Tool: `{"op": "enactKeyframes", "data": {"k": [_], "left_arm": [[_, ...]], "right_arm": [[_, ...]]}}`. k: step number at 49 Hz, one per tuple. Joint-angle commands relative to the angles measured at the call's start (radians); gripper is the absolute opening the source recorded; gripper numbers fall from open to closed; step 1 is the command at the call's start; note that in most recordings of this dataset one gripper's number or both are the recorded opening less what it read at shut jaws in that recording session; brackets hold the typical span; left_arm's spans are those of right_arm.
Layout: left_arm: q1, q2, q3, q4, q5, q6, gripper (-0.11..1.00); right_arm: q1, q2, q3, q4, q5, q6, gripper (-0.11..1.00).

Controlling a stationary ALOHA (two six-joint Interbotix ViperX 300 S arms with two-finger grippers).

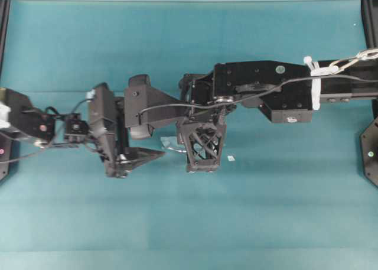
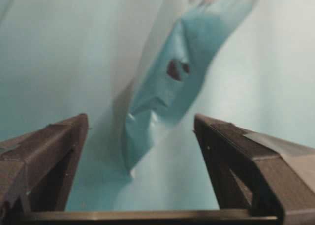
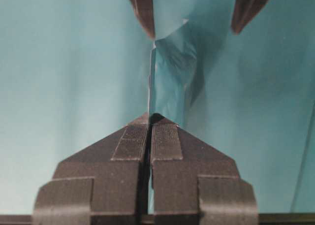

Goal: Hand over the silver zip bag and make it stand upright.
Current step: 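Move the open left gripper onto the bag's left edge and close it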

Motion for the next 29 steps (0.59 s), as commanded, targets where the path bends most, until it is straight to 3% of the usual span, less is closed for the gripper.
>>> {"op": "enactKeyframes", "data": {"k": [1,17,29], "left_arm": [[-0.002,0.034,-0.035,0.003,-0.035,-0.008,0.93],[-0.002,0.141,-0.161,0.003,-0.069,-0.026,0.93],[-0.003,0.176,-0.192,0.002,-0.067,-0.026,0.92]], "right_arm": [[0.002,-0.009,-0.012,-0.002,-0.006,0.002,-0.01],[0.002,-0.008,-0.015,-0.002,-0.009,0.005,-0.01],[-0.002,-0.006,-0.015,-0.002,-0.011,0.005,-0.01]]}}
